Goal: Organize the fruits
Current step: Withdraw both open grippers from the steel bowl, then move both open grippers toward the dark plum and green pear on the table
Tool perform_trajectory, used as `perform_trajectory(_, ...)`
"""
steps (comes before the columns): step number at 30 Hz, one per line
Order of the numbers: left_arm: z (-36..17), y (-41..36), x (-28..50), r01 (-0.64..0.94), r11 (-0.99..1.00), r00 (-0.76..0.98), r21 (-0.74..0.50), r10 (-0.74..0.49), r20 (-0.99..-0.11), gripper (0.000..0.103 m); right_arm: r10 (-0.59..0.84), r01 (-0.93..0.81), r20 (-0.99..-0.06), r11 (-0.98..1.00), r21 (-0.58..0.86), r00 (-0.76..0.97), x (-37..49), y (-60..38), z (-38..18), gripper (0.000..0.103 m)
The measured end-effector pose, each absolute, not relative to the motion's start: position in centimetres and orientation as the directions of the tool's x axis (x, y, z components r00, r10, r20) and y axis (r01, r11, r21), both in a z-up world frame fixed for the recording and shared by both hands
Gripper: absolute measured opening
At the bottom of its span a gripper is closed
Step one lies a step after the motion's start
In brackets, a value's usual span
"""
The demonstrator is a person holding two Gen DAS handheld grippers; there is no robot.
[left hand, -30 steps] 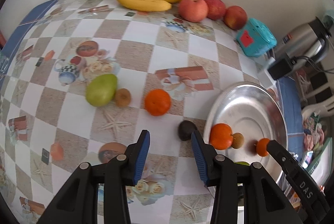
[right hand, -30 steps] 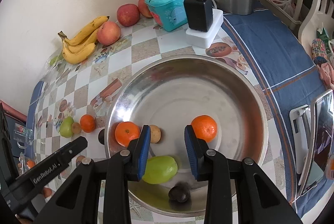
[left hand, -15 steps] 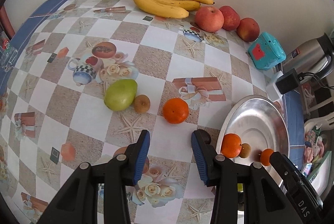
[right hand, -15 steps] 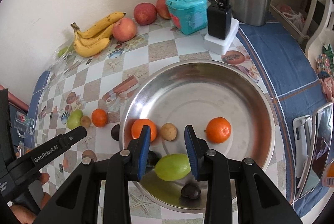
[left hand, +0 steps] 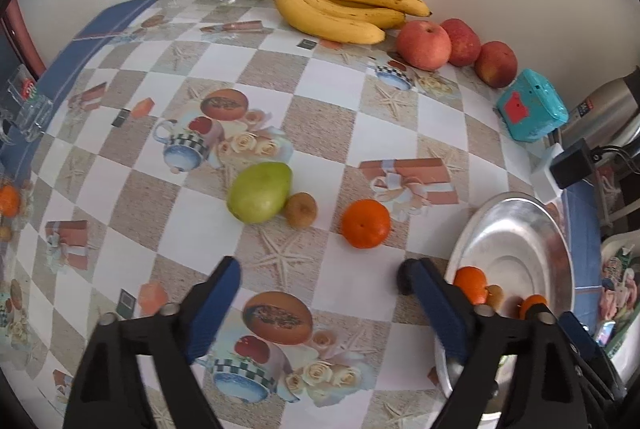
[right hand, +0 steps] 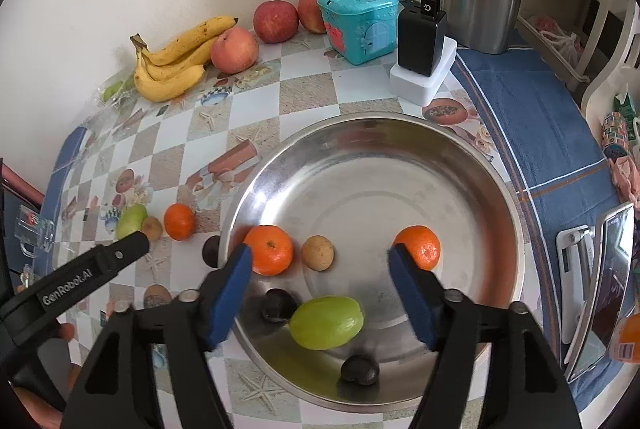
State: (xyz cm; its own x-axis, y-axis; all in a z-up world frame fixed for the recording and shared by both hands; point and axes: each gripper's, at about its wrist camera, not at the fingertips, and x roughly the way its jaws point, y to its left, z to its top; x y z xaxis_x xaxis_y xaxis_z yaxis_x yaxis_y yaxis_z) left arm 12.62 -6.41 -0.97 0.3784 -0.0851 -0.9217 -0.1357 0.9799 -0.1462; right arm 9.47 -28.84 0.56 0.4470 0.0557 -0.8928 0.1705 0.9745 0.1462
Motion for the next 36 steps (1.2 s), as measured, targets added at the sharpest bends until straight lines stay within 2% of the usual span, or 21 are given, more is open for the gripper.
perform_trajectory(2, -0.9, -6.3, 12.6, -0.138, 0.982, 0.388, -0.13, -0.067, -0.919, 0.101, 0.046, 0.157, -0.891, 0.979, 0.13, 0.451, 9.5, -28.5, 0.5, 0.082)
perform_trajectory(9, -0.8, -6.1, 12.7, -0.135, 0.986, 0.397, -0.101, -0.039, -0.917, 0.103, 0.034, 0.131, -0.887, 0.986, 0.106, 0.461, 9.5, -28.0, 0.4, 0.084)
perform_trajectory(10, -0.8, -6.1, 12.8, -0.133, 0.986, 0.4, -0.097, -0.036, -0.916, 0.103, 0.032, 0.13, -0.886, 0.986, 0.103, 0.463, 9.5, -28.0, 0.4, 0.088)
perform_trajectory(11, -0.7, -6.1, 12.8, -0.132, 0.987, 0.401, -0.094, -0.034, -0.915, 0.103, 0.028, 0.129, -0.885, 0.987, 0.099, 0.466, 9.5, -28.0, 0.4, 0.097)
perform_trajectory(12, -0.7, -6.1, 12.7, -0.13, 0.987, 0.404, -0.092, -0.032, -0.914, 0.103, 0.024, 0.129, -0.882, 0.987, 0.096, 0.47, 9.5, -27.9, 0.5, 0.099)
perform_trajectory(26, 0.0, -4.2, 13.5, -0.127, 0.986, 0.437, -0.105, -0.04, -0.899, 0.103, 0.06, 0.106, -0.871, 0.986, 0.128, 0.488, 10.2, -26.3, 0.6, 0.1)
perform_trajectory(36, -0.2, -0.9, 14.2, -0.177, 0.978, 0.421, -0.113, -0.028, -0.907, 0.103, 0.117, 0.022, -0.86, 0.989, 0.147, 0.496, 11.4, -22.9, 0.1, 0.1)
